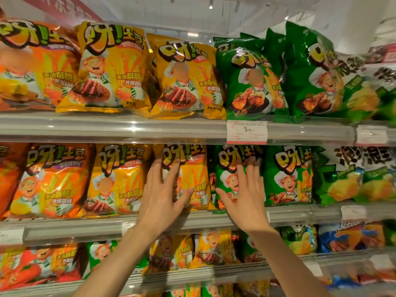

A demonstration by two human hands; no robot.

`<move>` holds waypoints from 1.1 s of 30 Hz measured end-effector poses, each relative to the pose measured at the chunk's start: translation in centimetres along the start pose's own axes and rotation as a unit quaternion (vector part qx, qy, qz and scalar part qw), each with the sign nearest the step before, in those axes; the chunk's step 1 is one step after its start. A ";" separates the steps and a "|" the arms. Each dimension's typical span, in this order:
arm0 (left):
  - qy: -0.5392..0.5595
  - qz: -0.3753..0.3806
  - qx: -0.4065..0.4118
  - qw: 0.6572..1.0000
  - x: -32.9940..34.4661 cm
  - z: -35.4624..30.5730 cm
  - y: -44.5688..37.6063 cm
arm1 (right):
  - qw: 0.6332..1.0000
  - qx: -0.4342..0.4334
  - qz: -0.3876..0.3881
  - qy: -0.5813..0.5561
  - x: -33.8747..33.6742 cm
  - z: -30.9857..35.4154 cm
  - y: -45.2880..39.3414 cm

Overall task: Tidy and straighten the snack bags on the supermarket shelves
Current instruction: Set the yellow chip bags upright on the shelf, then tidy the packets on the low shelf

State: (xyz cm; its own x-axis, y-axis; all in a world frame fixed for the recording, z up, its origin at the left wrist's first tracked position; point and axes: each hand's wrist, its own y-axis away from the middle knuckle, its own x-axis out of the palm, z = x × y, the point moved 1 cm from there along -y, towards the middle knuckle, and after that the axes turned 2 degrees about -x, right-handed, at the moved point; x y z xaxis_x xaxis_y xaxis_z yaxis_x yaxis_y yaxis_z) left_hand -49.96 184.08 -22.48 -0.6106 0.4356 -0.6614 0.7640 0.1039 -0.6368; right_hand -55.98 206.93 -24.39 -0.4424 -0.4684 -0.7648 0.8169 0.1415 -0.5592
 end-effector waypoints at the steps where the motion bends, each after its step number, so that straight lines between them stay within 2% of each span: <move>1: -0.002 0.000 -0.001 1.000 0.0 0.1 -0.1 | 1.000 0.000 -0.004 -0.011 0.2 0.0 -0.2; 7: -0.008 0.008 -0.007 1.000 0.0 0.2 -0.5 | 1.000 0.018 -0.009 -0.014 0.6 0.7 -0.9; 14: 0.059 0.023 -0.001 0.998 -0.1 0.8 0.3 | 0.992 0.009 -0.023 -0.125 -1.0 0.6 0.8; 20: 0.136 0.007 -0.005 0.991 -2.0 2.1 1.3 | 0.971 0.041 -0.109 -0.210 -3.2 1.6 4.4; 22: 0.173 0.003 -0.023 0.985 -2.7 2.8 2.0 | 0.965 0.073 -0.115 -0.223 -3.0 2.2 5.8; 25: 0.231 0.003 -0.055 0.971 -3.8 3.9 3.7 | 0.972 0.110 -0.052 -0.201 -2.0 2.8 7.8; 26: 0.252 0.008 -0.074 0.965 -4.2 4.2 4.4 | 0.966 0.121 -0.020 -0.226 -1.6 2.9 8.5; 30: 0.360 0.026 -0.175 0.916 -5.5 5.4 7.7 | 0.930 0.162 0.059 -0.326 0.0 3.6 11.5; 33: 0.369 -0.005 -0.220 0.903 -6.5 6.1 10.1 | 0.893 0.191 0.087 -0.399 1.2 4.3 12.8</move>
State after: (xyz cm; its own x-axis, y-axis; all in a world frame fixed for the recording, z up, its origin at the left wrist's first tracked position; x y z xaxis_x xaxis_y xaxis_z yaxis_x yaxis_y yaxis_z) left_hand -39.56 176.83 -27.07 -0.4369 0.8928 -0.1098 0.8675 0.3859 -0.3139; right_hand -44.49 204.46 -31.14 -0.0158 -0.9618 -0.2735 0.9816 0.0371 -0.1873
